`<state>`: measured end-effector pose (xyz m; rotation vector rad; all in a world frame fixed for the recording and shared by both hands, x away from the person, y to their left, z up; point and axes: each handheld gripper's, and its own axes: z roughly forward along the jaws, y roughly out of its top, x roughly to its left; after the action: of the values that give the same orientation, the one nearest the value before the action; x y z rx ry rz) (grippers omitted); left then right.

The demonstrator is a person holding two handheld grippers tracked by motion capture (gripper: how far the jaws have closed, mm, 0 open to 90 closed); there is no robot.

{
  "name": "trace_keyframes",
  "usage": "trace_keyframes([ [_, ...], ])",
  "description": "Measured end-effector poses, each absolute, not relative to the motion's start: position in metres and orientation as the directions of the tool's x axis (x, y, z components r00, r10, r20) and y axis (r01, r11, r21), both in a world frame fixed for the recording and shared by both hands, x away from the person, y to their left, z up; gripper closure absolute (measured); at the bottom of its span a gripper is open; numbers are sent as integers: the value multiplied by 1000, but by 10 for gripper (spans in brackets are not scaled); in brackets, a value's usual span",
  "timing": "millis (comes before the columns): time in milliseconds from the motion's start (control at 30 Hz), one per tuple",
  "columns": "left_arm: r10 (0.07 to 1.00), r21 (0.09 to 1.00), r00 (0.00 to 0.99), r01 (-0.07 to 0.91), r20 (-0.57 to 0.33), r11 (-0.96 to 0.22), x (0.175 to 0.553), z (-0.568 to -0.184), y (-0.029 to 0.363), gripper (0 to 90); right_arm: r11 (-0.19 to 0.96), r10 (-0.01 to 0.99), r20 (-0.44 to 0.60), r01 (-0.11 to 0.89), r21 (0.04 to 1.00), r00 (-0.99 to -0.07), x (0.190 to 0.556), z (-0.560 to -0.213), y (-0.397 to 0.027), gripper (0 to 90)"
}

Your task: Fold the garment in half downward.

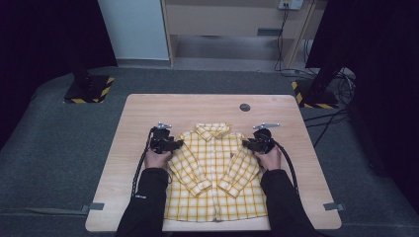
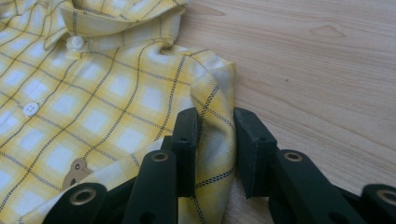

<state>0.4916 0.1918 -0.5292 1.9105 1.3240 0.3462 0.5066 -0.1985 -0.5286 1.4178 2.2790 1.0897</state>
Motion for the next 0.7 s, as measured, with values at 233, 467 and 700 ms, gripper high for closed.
trace_keyframes([
  [233, 900, 721, 393, 678, -187, -147, 488, -530, 188, 620, 278, 857, 126, 653, 704, -501, 504, -528, -194, 747],
  [467, 908, 725, 388, 670, -157, -161, 486, -530, 184, 746, 278, 856, 131, 659, 699, -500, 503, -528, -190, 833],
  [700, 916, 720, 381, 671, -129, -177, 485, -529, 178, 832, 258, 861, 151, 672, 695, -486, 503, -528, -190, 851],
])
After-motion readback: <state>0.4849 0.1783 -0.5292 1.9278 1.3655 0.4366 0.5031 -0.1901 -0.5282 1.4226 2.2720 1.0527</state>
